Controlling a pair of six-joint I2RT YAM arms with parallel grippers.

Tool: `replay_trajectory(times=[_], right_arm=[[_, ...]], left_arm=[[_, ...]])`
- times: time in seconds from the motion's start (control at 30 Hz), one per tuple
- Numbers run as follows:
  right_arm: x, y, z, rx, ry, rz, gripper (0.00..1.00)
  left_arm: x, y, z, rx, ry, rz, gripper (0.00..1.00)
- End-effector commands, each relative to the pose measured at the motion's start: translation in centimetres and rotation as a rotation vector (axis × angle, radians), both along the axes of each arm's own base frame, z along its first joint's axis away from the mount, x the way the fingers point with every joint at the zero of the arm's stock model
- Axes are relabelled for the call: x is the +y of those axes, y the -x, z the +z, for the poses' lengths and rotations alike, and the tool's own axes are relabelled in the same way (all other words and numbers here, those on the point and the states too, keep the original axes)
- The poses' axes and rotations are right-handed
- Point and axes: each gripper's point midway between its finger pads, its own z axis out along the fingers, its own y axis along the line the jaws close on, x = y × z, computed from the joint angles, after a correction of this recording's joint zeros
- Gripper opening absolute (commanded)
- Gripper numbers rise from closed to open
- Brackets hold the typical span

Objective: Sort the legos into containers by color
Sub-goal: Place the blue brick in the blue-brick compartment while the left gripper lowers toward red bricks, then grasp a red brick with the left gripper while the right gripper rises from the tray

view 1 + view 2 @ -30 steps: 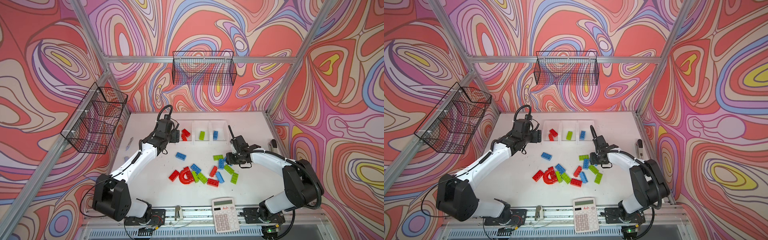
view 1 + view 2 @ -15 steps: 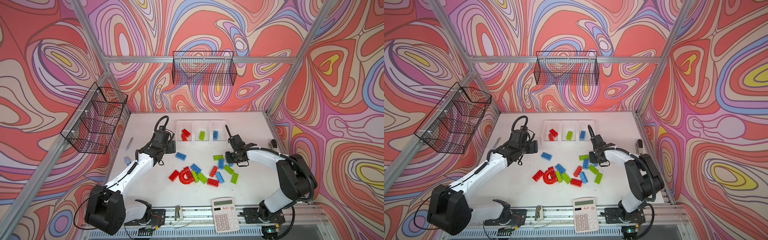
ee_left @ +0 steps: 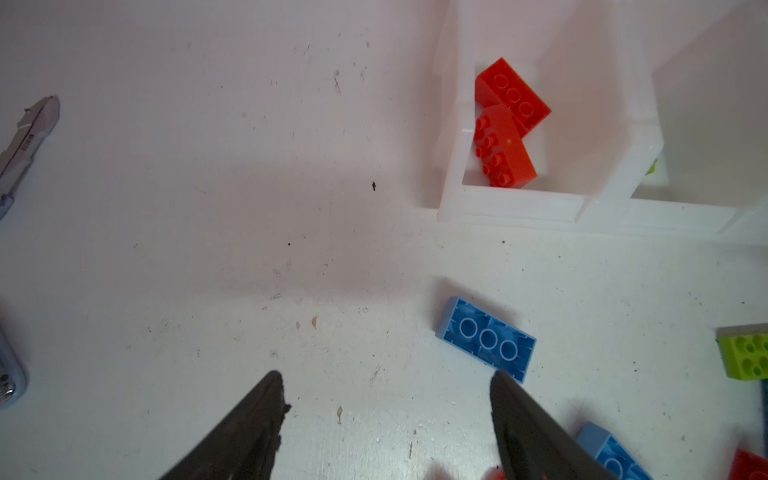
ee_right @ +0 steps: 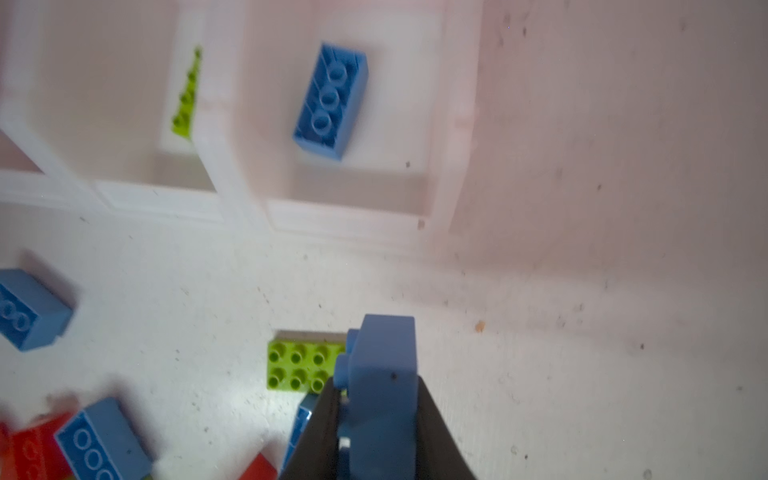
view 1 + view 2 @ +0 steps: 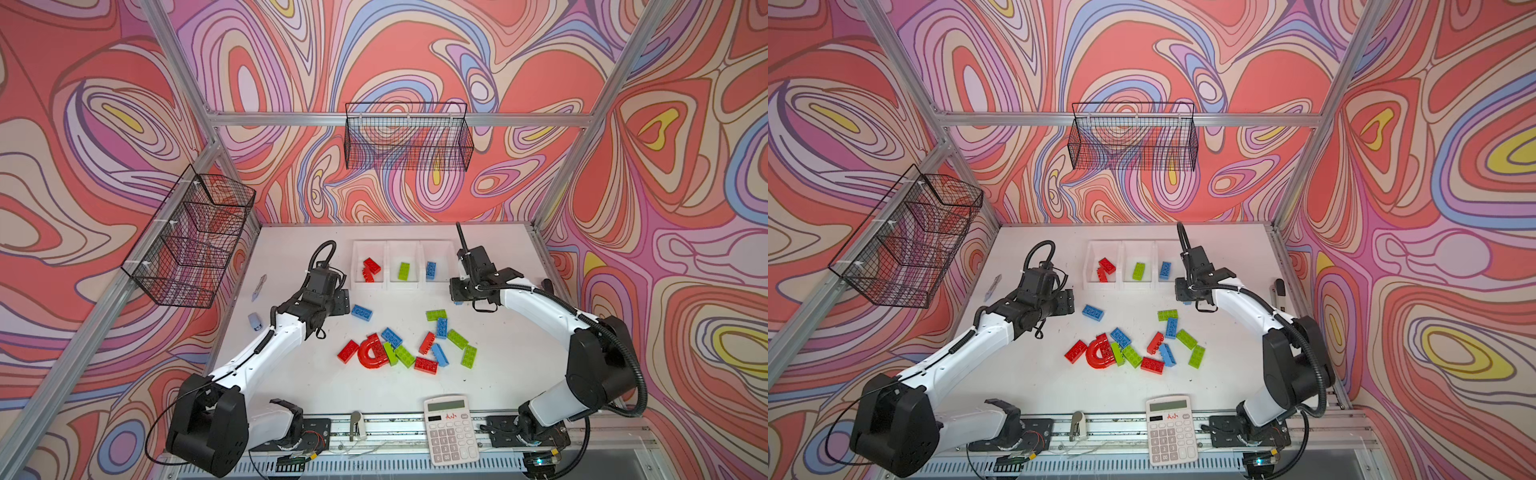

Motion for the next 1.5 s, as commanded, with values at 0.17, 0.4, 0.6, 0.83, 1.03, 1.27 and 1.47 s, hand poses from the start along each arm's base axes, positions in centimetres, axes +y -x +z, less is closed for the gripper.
replay_trajectory(times=[0.17, 0.4, 0.6, 0.83, 1.03, 1.27, 1.47], right_arm=[[3.3, -8.6, 0.6, -0.102, -0.003, 0.028, 0.21], [4.4, -13.2, -1.9, -0.099, -0.012, 0.017, 0.22], [4.4, -14.5, -2.6, -0.111, -0.021, -0.021, 0.24], [4.1, -14.7, -2.4, -0.121, -0.007, -0.036, 0.51], [3.0, -14.1, -0.4, -0.154, -0.007, -0.049, 0.55], [-0.1, -11.7, 3.0, -0.211, -0.007, -0.097, 0.55], [-2.6, -9.1, 4.6, -0.239, -0.009, -0.13, 0.55]], left_arm=[[0.3, 3.5, -1.0, 0.036, 0.101, 0.037, 0.79], [-0.2, 6.0, -2.5, 0.09, 0.165, 0.035, 0.77], [-0.9, 8.0, -3.9, 0.128, 0.113, 0.01, 0.72], [-1.3, 9.2, -4.6, 0.165, 0.09, -0.015, 0.72], [-2.0, 9.3, -5.5, 0.193, 0.109, -0.042, 0.73], [-3.0, 9.3, -6.5, 0.235, 0.097, -0.09, 0.75], [-3.5, 9.5, -7.4, 0.259, 0.078, -0.127, 0.8]])
